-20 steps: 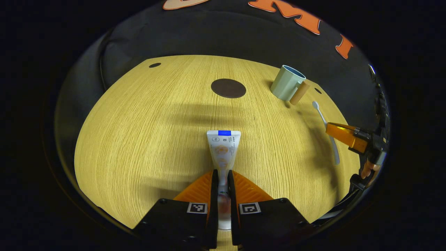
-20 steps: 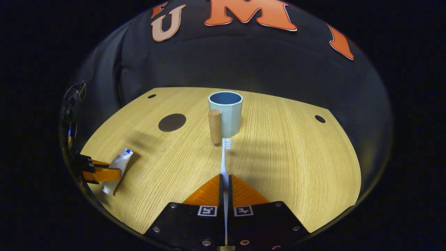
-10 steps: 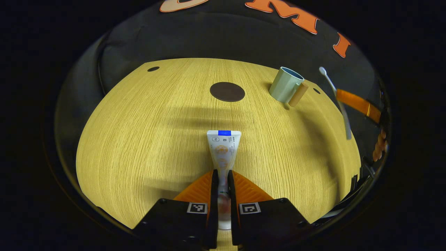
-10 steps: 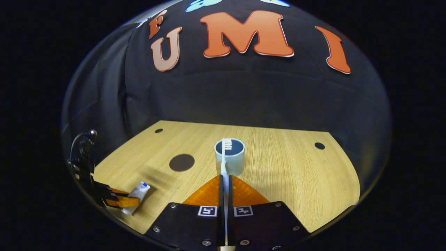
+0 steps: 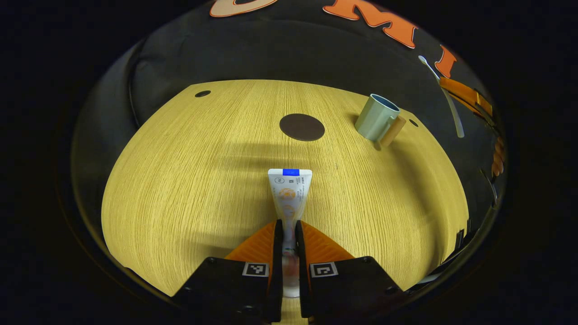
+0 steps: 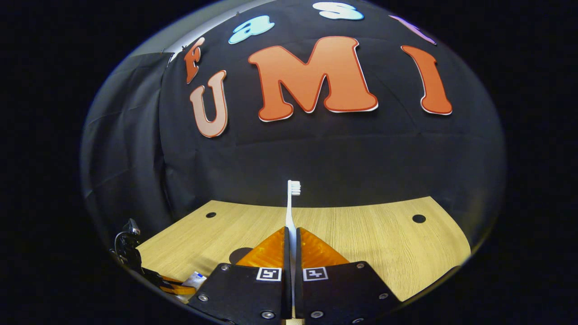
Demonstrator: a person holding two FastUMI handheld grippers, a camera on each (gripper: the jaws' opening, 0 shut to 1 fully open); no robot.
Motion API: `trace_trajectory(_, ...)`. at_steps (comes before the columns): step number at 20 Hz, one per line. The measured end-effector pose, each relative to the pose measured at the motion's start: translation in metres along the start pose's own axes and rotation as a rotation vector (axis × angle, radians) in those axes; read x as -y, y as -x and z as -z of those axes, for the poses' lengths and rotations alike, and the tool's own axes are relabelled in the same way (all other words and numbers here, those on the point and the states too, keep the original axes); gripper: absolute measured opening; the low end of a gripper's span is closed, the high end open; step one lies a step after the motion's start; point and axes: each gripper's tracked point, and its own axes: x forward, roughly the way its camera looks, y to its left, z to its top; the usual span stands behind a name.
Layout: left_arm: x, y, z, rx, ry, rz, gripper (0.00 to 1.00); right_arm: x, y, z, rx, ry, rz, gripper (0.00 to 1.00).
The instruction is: Put the toothbrush and toothpaste on the desktop into the cup, then pick up the cup and place it on the coaster on the desktop.
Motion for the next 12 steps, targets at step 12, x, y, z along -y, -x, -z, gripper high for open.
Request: trace_trajectory(12, -0.003, -0.007, 0.003, 0.046, -0.02, 0.018, 0.19, 0.0, -0.088, -0.021, 0.166, 0.022, -0.069, 0.03)
